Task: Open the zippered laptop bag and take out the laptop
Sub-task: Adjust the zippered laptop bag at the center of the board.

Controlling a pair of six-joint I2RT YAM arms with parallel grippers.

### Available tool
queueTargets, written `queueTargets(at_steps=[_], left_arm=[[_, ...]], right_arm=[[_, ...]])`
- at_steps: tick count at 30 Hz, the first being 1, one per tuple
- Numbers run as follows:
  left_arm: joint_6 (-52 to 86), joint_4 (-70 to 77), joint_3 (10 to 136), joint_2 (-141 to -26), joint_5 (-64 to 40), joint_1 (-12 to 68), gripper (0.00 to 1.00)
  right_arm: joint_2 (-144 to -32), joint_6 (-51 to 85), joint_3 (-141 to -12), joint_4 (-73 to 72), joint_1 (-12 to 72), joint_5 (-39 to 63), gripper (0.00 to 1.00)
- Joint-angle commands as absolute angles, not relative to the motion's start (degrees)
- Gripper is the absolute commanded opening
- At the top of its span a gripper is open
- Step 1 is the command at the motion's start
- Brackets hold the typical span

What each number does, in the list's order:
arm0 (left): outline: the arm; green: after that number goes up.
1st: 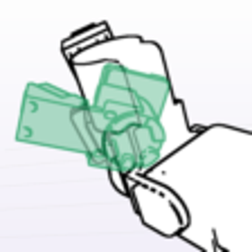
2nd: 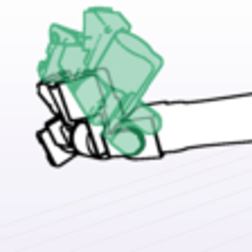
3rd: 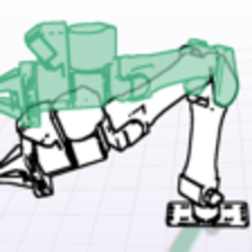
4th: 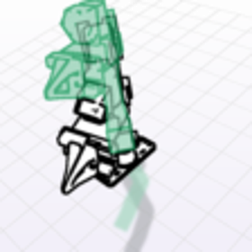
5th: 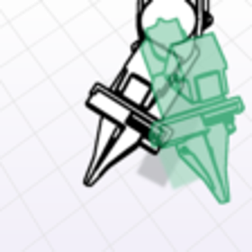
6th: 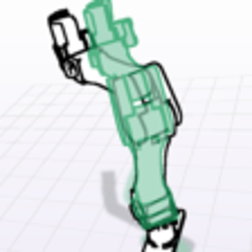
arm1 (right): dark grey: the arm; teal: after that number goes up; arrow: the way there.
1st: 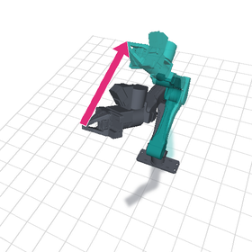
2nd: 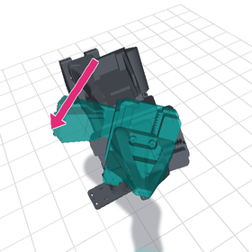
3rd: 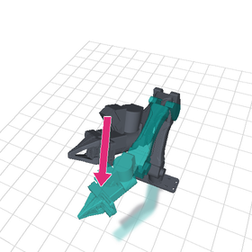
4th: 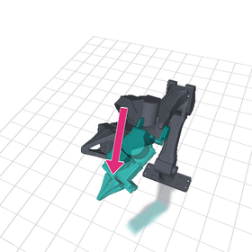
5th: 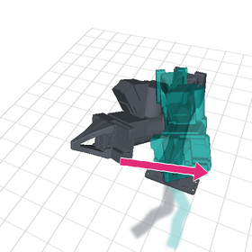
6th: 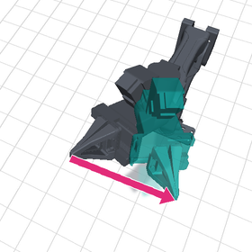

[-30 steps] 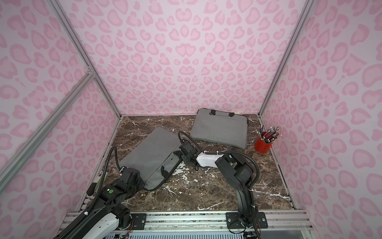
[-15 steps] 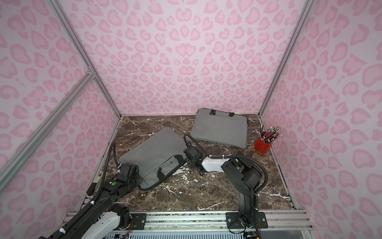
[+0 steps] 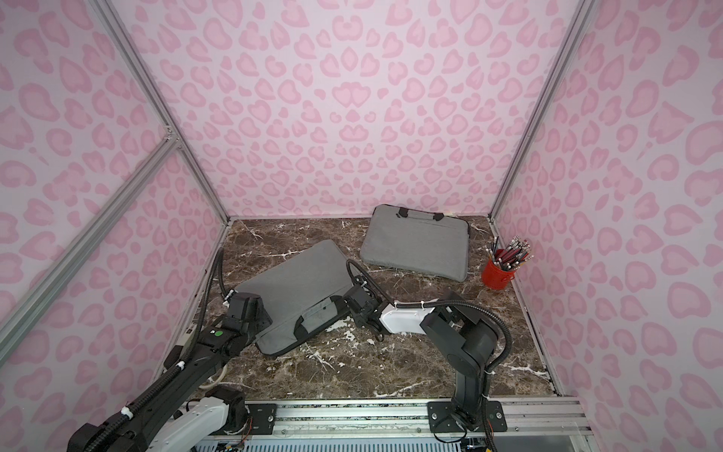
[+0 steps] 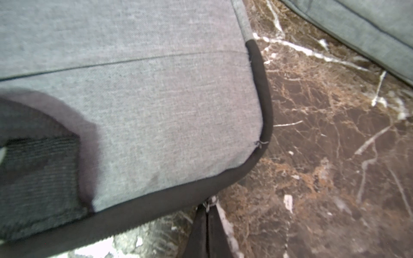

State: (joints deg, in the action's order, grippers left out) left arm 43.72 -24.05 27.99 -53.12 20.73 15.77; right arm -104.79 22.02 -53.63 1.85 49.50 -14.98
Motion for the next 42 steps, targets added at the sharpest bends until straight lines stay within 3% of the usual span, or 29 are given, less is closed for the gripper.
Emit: queueTargets(at_steps=[1, 7, 15, 35, 37, 42], left_arm=[[43.28, -25.28, 28.41, -52.35, 16.56, 15.73, 0.65], [42.16, -24.68, 29.00, -50.67, 6.37, 20.88, 0.64], [37.88, -25.54, 32.16, -55.35, 8.61, 34.14, 0.53], [43.98, -21.51, 32.34, -69.26, 12.52, 37.13, 0.52], [44.64, -21.13, 32.03, -70.12, 13.21, 37.13, 0.46], [46.19, -23.69, 32.63, -71.59, 16.71, 37.18, 0.11]], right_arm=[[-105.55, 23.42, -53.96, 4.92, 50.03, -13.80, 0.00], [-105.64, 23.02, -54.44, 5.61, 50.12, -14.00, 0.00], [-106.00, 23.02, -54.67, 5.20, 50.23, -13.23, 0.00], [-105.58, 23.71, -54.32, 4.59, 50.53, -13.18, 0.00], [-105.47, 23.82, -54.32, 4.66, 50.61, -13.27, 0.00], [-104.99, 23.85, -54.23, 5.10, 50.58, -13.70, 0.00]])
